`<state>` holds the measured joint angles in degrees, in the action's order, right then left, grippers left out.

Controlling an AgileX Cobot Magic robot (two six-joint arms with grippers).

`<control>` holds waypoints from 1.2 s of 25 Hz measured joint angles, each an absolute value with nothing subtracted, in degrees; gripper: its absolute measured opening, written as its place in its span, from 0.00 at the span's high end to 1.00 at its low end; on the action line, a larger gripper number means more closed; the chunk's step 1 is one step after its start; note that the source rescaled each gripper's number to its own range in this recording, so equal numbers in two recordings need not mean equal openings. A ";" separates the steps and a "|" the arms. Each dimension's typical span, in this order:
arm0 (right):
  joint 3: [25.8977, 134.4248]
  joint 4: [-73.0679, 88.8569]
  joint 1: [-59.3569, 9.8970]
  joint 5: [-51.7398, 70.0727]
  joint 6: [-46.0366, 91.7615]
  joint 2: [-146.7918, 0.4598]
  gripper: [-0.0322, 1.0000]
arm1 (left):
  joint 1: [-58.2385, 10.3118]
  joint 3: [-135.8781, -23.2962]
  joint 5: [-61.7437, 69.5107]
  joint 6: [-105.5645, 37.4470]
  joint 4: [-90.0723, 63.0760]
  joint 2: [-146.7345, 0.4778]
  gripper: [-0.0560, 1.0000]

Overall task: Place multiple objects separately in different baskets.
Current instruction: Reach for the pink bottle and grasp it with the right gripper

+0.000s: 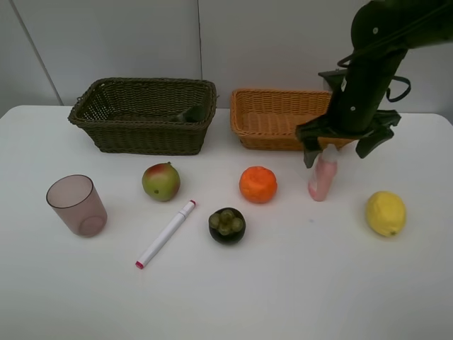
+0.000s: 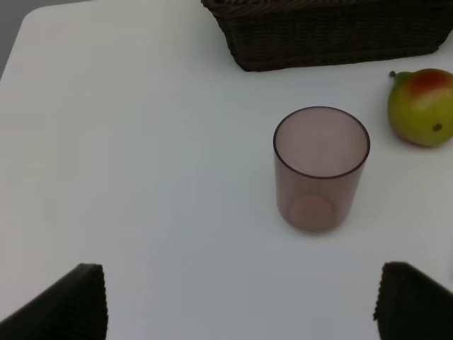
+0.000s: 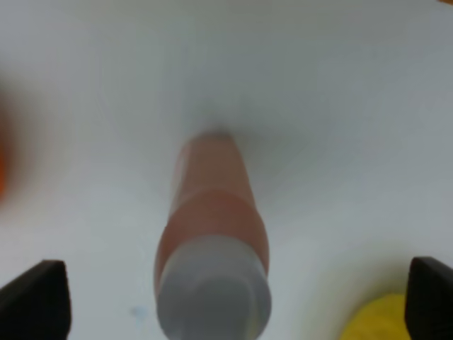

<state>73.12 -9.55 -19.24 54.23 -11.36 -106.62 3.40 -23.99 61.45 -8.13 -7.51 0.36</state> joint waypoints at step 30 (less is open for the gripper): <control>68.96 -5.96 -18.62 45.30 -17.64 -110.02 0.97 | 3.40 -23.99 61.45 -8.13 -7.51 0.36 0.00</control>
